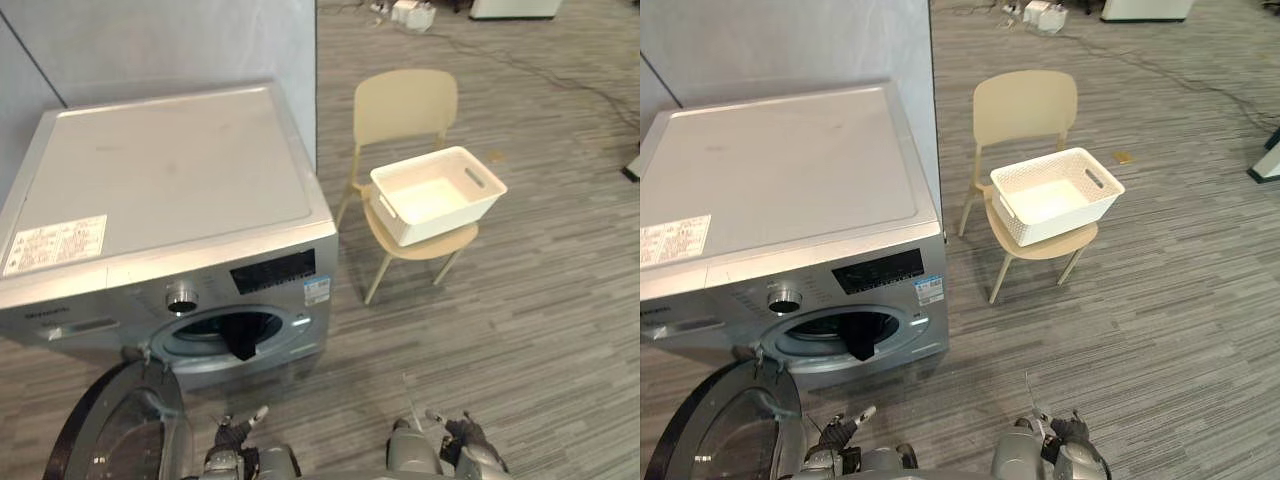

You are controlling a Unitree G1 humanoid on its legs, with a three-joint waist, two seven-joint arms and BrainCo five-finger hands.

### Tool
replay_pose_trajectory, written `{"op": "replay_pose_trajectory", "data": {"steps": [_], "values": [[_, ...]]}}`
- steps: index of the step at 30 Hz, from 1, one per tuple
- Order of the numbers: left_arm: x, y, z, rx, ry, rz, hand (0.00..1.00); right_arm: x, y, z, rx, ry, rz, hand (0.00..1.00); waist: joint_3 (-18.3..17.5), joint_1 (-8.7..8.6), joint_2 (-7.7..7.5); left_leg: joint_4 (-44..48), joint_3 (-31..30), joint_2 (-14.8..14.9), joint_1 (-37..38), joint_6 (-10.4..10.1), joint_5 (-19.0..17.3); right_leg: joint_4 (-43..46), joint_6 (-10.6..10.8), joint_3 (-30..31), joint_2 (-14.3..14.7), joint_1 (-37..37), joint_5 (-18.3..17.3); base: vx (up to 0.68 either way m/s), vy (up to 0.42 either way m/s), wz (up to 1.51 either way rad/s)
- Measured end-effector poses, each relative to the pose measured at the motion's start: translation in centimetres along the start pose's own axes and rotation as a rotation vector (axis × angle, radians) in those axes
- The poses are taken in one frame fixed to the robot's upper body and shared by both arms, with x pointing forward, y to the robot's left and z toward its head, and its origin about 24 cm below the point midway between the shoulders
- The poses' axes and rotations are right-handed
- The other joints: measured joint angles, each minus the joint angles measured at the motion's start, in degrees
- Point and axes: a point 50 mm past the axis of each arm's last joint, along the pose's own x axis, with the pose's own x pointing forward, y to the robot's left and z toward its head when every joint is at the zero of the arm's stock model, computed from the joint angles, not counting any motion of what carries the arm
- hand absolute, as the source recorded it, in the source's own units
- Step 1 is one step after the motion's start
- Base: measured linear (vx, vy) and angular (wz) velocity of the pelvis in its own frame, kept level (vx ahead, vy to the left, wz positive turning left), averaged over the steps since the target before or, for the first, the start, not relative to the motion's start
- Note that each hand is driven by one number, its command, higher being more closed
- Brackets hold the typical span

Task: Pick up the laundry basket with both hands and put the clothes into the washing machine.

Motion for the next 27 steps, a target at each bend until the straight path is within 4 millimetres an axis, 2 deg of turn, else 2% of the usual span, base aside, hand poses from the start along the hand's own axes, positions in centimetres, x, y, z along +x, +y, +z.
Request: {"op": "replay_pose_trajectory", "data": {"steps": [1,2,3,4,5,6,8,9,11,12,13,14,17,18,20,24,27], "values": [[0.1,0.2,0.0,0.005,-0.002,0.006,0.00,-0.1,0.9,1.0,-0.034,-0.051,0.036,0.00,0.05,-0.01,-0.24,-0.64,0.50,0.03,0.33,0.03,0.13,1.94,1.75,0.57,1.82,-0.43,-2.70,-0.03,-0.034,-0.12],[0.1,0.3,0.1,0.006,-0.005,0.007,0.00,-0.2,1.3,1.5,-0.045,-0.075,0.055,0.00,0.01,0.04,-0.33,-0.80,0.60,0.11,0.26,-0.09,0.21,2.31,2.26,1.05,3.43,-0.68,-4.14,-0.02,-0.069,-0.10],[0.1,0.3,0.2,0.008,-0.007,0.006,0.00,-0.3,2.2,2.7,-0.066,-0.130,0.099,0.00,0.15,0.17,-0.63,-1.01,0.61,0.00,-0.27,-0.57,0.51,1.55,2.12,0.92,6.06,-1.39,-6.50,0.05,-0.109,-0.02],[0.2,0.5,0.3,0.011,-0.011,0.011,0.00,-0.5,3.1,4.2,-0.081,-0.192,0.137,0.00,0.59,0.50,-0.85,-0.31,0.23,-0.49,-1.84,-0.87,0.78,-1.10,0.02,0.56,6.51,-1.57,-8.37,0.08,-0.123,0.03],[0.2,0.4,0.7,0.012,-0.021,0.010,0.00,-0.6,3.6,5.2,-0.084,-0.228,0.159,0.00,0.90,0.51,-1.27,0.90,-0.46,-0.92,-3.23,-0.88,0.77,-2.15,0.07,0.79,6.52,-1.12,-9.29,0.08,-0.130,0.27],[0.4,-0.3,2.1,0.014,-0.051,-0.004,0.00,-0.9,4.6,7.4,-0.103,-0.317,0.199,0.00,3.77,-0.03,0.08,3.79,-4.37,-0.51,-6.20,-1.07,0.88,-1.57,-0.12,-0.76,6.78,-1.95,-9.34,0.00,-0.117,0.47],[0.4,-1.5,4.0,-0.006,-0.099,-0.026,0.00,-1.8,5.9,10.3,-0.136,-0.445,0.254,0.00,7.70,0.09,2.18,9.24,-9.25,0.56,-11.66,-1.43,0.64,1.61,-1.01,-3.99,7.03,-4.40,-10.49,-0.10,-0.172,0.67],[0.4,-1.5,4.3,-0.009,-0.109,-0.027,0.00,-2.1,6.4,11.0,-0.150,-0.473,0.275,0.00,8.25,0.21,2.45,10.64,-10.02,1.06,-13.16,-1.88,0.34,2.99,-1.12,-4.44,7.05,-5.45,-11.14,-0.14,-0.159,0.55],[0.4,-1.3,6.4,-0.024,-0.181,-0.011,0.00,-4.2,9.6,14.2,-0.195,-0.615,0.382,0.00,10.50,1.51,1.43,15.15,-11.06,1.87,-17.17,-3.41,-1.97,11.11,-1.93,-5.22,6.80,-10.84,-14.90,-0.13,-0.135,0.25],[0.3,-1.3,7.0,-0.030,-0.204,-0.004,0.00,-4.8,10.5,15.3,-0.207,-0.658,0.410,0.00,11.09,1.83,1.15,16.50,-11.24,2.03,-18.45,-3.67,-2.44,13.08,-2.21,-5.22,6.74,-12.25,-15.65,-0.17,-0.163,0.09],[0.2,-1.4,8.0,-0.041,-0.243,-0.003,0.00,-6.3,12.2,17.5,-0.229,-0.747,0.465,0.00,11.97,2.16,1.06,19.06,-11.86,2.14,-21.16,-3.88,-3.06,16.18,-2.18,-5.26,6.61,-15.08,-16.90,-0.16,-0.141,0.07],[0.0,-1.5,8.8,-0.054,-0.274,-0.002,0.00,-7.9,13.7,19.5,-0.239,-0.830,0.511,0.00,12.67,2.65,1.37,20.59,-12.08,2.24,-23.50,-3.79,-3.24,17.97,-2.11,-5.38,6.44,-17.47,-17.50,-0.16,-0.124,0.06],[-0.5,-1.7,10.6,-0.094,-0.341,0.015,0.00,-11.3,16.7,22.9,-0.234,-0.967,0.595,0.00,15.21,3.18,2.26,22.00,-13.02,2.35,-27.03,-3.90,-3.56,19.42,-2.10,-6.59,5.86,-20.25,-17.54,-0.12,-0.059,0.18],[-0.6,-1.7,10.8,-0.108,-0.347,0.017,0.00,-11.7,17.1,23.2,-0.222,-0.976,0.612,0.00,15.64,3.25,2.37,22.28,-13.38,2.36,-27.57,-3.90,-3.56,19.57,-2.10,-6.99,5.72,-20.51,-17.54,-0.08,-0.012,0.24],[-1.0,-1.7,11.7,-0.138,-0.385,0.016,0.00,-13.1,18.3,24.1,-0.180,-0.988,0.662,0.00,15.73,4.46,2.32,23.20,-13.57,2.47,-30.93,-3.86,-3.53,20.30,-2.08,-7.32,5.45,-23.48,-17.52,-0.05,0.011,0.12],[-1.6,-1.7,13.3,-0.187,-0.443,0.019,0.00,-13.5,19.5,25.7,-0.160,-0.958,0.690,0.00,17.17,4.96,2.34,25.68,-14.92,2.05,-34.99,-3.33,-3.44,21.88,-2.15,-8.46,4.48,-26.19,-17.66,0.03,0.039,0.16],[-2.3,-2.1,14.8,-0.215,-0.506,-0.004,0.00,-13.4,19.2,27.4,-0.159,-0.957,0.651,0.00,18.12,6.05,2.41,28.05,-15.16,1.57,-38.31,-2.48,-4.43,23.69,-1.86,-8.66,3.37,-28.85,-18.20,0.05,0.062,0.12]]}}
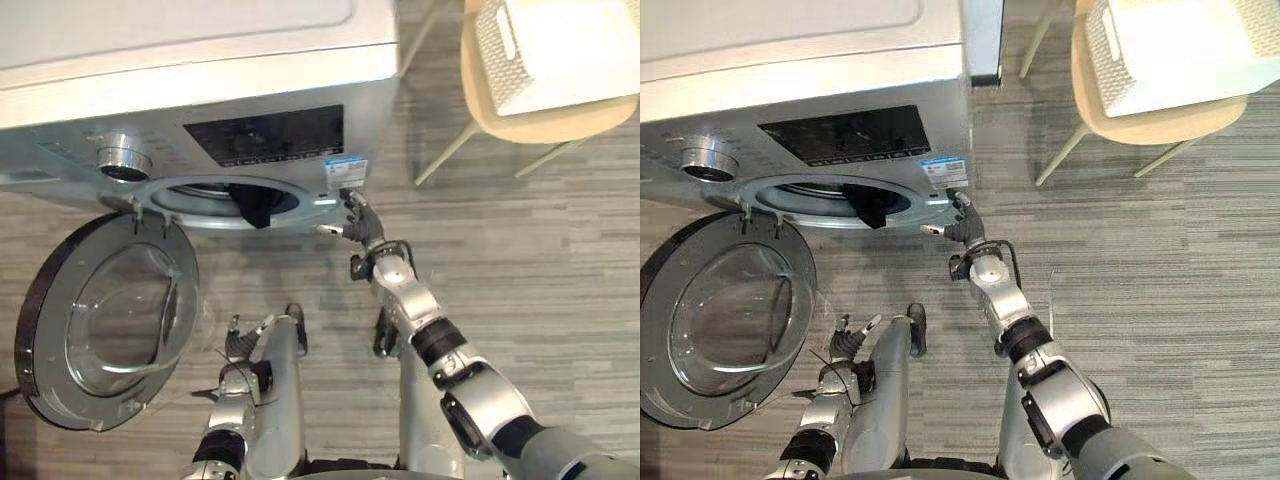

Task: Pick up the laundry basket with both hands and put the clothes into the washing machine.

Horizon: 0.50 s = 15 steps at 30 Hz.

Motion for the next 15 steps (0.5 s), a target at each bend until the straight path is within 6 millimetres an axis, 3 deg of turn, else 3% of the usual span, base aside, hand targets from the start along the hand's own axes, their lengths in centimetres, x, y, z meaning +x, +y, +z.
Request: {"op": "replay_pose_trajectory", "data": {"steps": [6,7,15], "values": [[0.0,-2.6,3.8,-0.068,-0.139,-0.091,0.00,2.0,-2.1,2.1,0.042,0.013,-0.068,0.00,2.44,0.65,0.11,3.84,-2.57,-2.67,-6.69,1.21,-0.75,3.24,0.80,-1.66,-2.98,-4.17,-1.28,0.02,0.076,0.29],[-0.1,-3.1,4.4,-0.084,-0.150,-0.102,0.00,2.1,-2.6,2.0,0.059,0.028,-0.087,0.00,2.47,1.69,0.14,4.40,-2.60,-2.80,-7.50,1.43,-0.88,3.46,0.81,-1.64,-3.13,-4.76,-1.29,-0.01,0.032,0.06],[-0.3,-3.8,4.6,-0.101,-0.155,-0.116,0.00,1.9,-3.8,0.2,0.130,0.106,-0.155,0.00,2.47,1.84,0.10,4.53,-2.30,-4.46,-8.33,1.98,-1.00,3.24,1.50,-1.40,-4.73,-5.11,-1.57,0.00,0.016,0.08]]}}
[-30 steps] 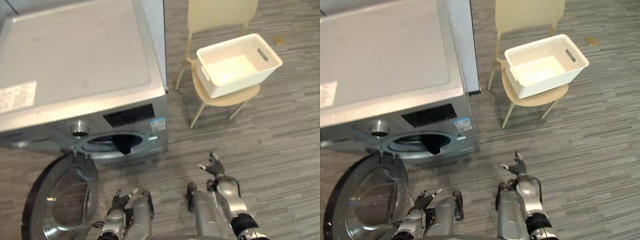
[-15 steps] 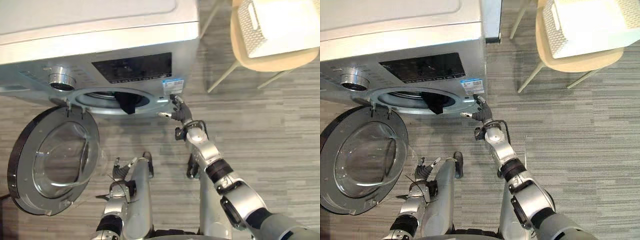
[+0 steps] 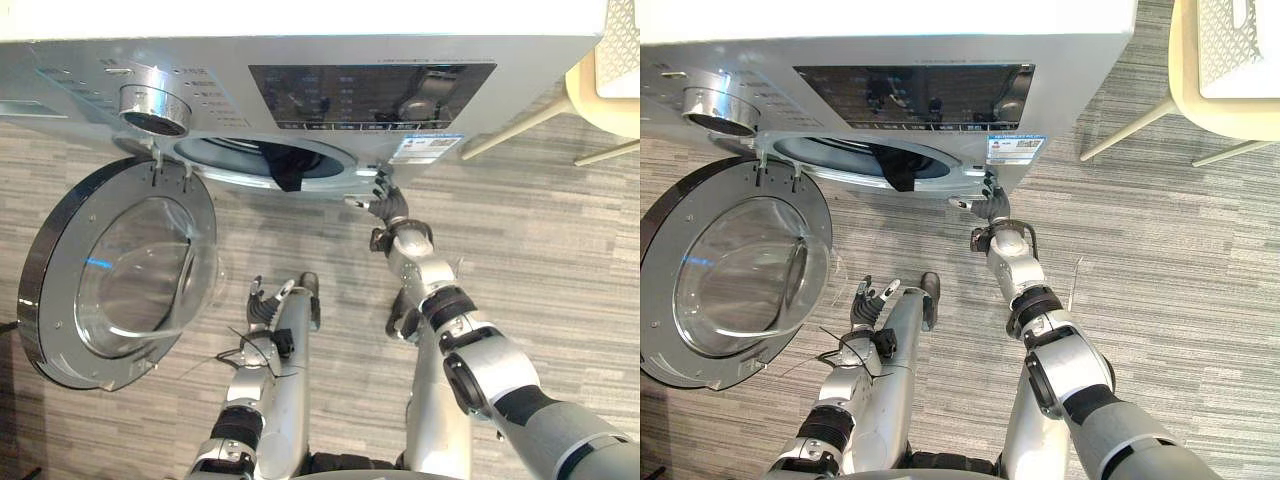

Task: Pick up the laundry basket with both hands and put the clothes into the washing machine.

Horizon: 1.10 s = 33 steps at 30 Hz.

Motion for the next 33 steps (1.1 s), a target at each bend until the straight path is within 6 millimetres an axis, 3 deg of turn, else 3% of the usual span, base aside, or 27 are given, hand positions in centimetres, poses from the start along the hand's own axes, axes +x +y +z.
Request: {"op": "replay_pose_trajectory", "data": {"steps": [5,9,13,14,15,17,22,29,33], "values": [[0.1,-0.6,0.1,-0.017,0.013,-0.005,0.00,-0.4,0.0,-1.6,0.026,0.047,-0.010,0.00,-0.02,-0.20,-0.04,-0.20,0.65,0.48,0.08,0.02,-0.02,-0.45,0.01,0.19,0.36,-0.06,0.05,0.02,-0.032,-0.04],[0.7,-1.1,0.4,-0.075,0.051,0.014,0.00,-2.4,-0.2,-3.2,0.139,0.018,-0.034,0.00,-0.03,-0.93,-0.19,-0.13,1.40,1.49,0.15,0.10,-0.09,-1.00,0.26,0.43,1.66,-0.12,0.27,0.02,-0.062,-0.11],[2.3,0.0,1.7,-0.158,0.075,0.110,0.00,-4.8,-0.6,-4.3,0.205,-0.038,-0.056,0.00,0.15,-2.90,-2.55,0.42,4.63,5.11,0.29,0.57,-0.93,-2.97,0.15,3.33,5.34,-1.56,2.57,-0.03,-0.056,-0.62],[2.9,0.4,2.8,-0.222,0.065,0.137,0.00,-5.7,-1.4,-5.0,0.197,-0.041,-0.081,0.00,0.37,-4.18,-3.34,0.88,5.84,6.54,0.28,0.65,-1.33,-3.83,0.28,4.34,6.81,-2.04,3.65,-0.05,-0.023,-0.72],[3.2,0.6,3.2,-0.239,0.057,0.147,0.00,-5.9,-1.7,-5.4,0.197,-0.037,-0.095,0.00,0.49,-4.58,-3.60,1.16,6.04,7.17,0.28,0.65,-1.60,-4.26,0.23,4.98,7.22,-2.16,4.08,-0.08,-0.013,-0.78],[4.0,1.2,4.8,-0.298,0.031,0.164,0.00,-7.1,-4.3,-7.0,0.210,-0.006,-0.197,0.00,0.77,-5.33,-4.55,2.29,7.53,9.16,0.02,0.73,-2.54,-5.02,0.33,6.18,9.03,-3.06,5.18,-0.07,0.003,-0.61],[5.4,2.9,7.4,-0.521,0.017,0.208,0.00,-9.9,-9.6,-9.5,0.237,0.045,-0.425,0.00,1.56,-7.71,-6.04,3.88,7.88,10.89,-3.25,0.77,-2.80,-5.06,-0.06,6.64,10.52,-6.15,6.13,-0.03,-0.019,-0.22],[6.6,5.3,9.3,-0.854,0.020,0.250,0.00,-10.8,-12.0,-8.7,0.339,-0.031,-0.552,0.00,1.73,-7.75,-6.37,5.90,7.56,12.68,-8.50,0.59,-2.93,-4.46,-0.78,6.71,12.13,-10.87,6.85,0.00,-0.025,-0.11],[7.1,6.7,11.9,-0.984,-0.046,0.248,0.00,-11.6,-13.6,-7.7,0.435,-0.111,-0.639,0.00,1.93,-7.64,-6.77,7.26,7.11,13.93,-12.66,0.52,-2.97,-4.92,-0.92,6.36,13.29,-14.20,8.01,-0.02,0.007,-0.16]]}}
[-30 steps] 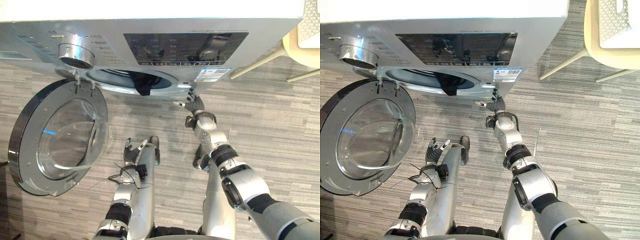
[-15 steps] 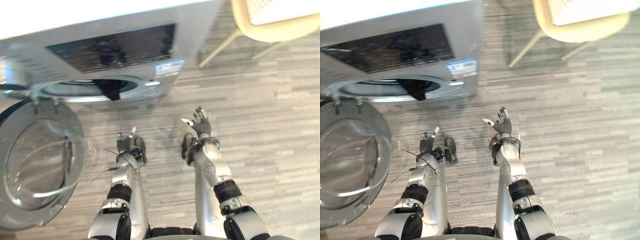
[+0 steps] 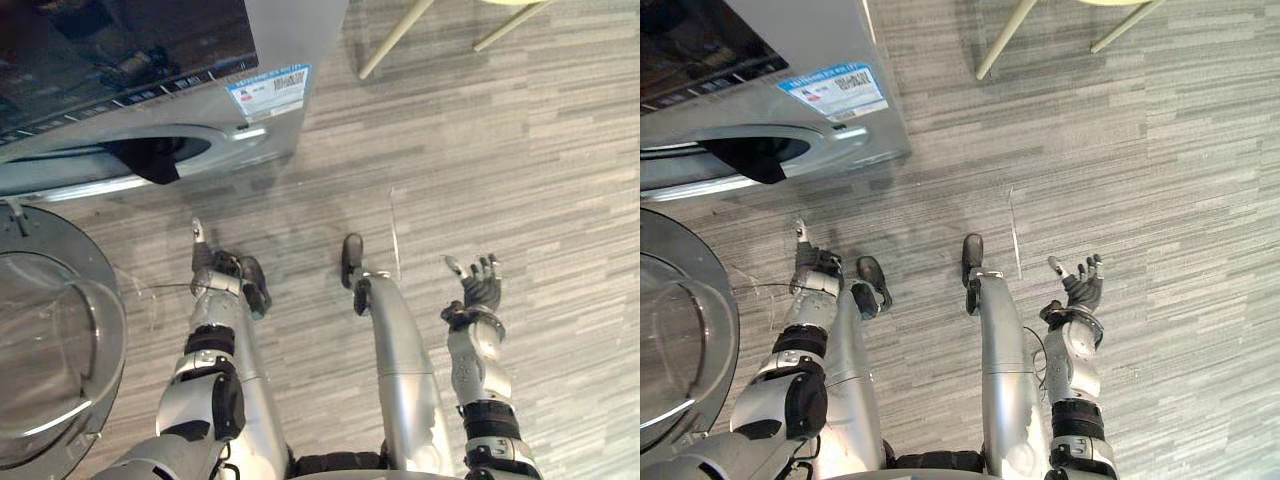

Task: Pick up the laundry basket with both hands and put the clothes into the washing machine.

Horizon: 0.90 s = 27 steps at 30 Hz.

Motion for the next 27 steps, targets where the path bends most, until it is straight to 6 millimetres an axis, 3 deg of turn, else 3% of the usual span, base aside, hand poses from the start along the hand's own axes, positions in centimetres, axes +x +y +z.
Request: {"op": "replay_pose_trajectory", "data": {"steps": [6,8,9,15,27], "values": [[-0.4,-3.7,4.2,-0.133,-0.120,-0.109,0.00,-0.9,-3.0,0.4,0.001,-0.021,-0.096,0.00,0.01,0.18,-0.02,1.76,-1.75,0.55,-5.15,0.01,0.01,0.25,0.03,-1.09,0.52,-3.57,0.71,-0.01,0.022,-0.06],[-1.1,-6.0,5.7,-0.176,-0.172,-0.166,0.00,-1.3,-3.7,0.3,0.017,-0.013,-0.121,0.00,0.01,0.25,-0.02,2.40,-2.19,0.44,-6.94,0.02,0.03,0.87,0.03,-1.39,0.37,-5.09,0.71,-0.01,0.032,0.01],[-1.3,-6.3,5.9,-0.179,-0.180,-0.173,0.00,-1.4,-3.7,0.2,0.020,-0.013,-0.123,0.00,0.01,0.24,-0.02,2.48,-2.25,0.44,-7.15,0.02,0.03,0.93,0.03,-1.43,0.37,-5.25,0.71,0.00,0.000,0.00],[-3.3,-12.3,9.6,-0.278,-0.244,-0.314,0.00,-1.6,-3.5,0.1,0.045,-0.005,-0.125,0.00,0.02,0.19,-0.03,3.66,-3.18,0.69,-10.67,0.01,0.06,1.60,-0.12,-2.01,0.55,-8.12,0.85,0.00,0.009,-0.03],[-5.5,-17.1,10.5,-0.315,-0.223,-0.283,0.00,-3.1,-6.8,-1.9,0.025,0.064,-0.214,0.00,-0.03,1.07,-0.19,6.28,-4.72,0.96,-15.79,0.03,0.17,2.42,-0.44,-3.23,0.67,-11.82,1.84,-0.01,0.009,-0.01]]}}
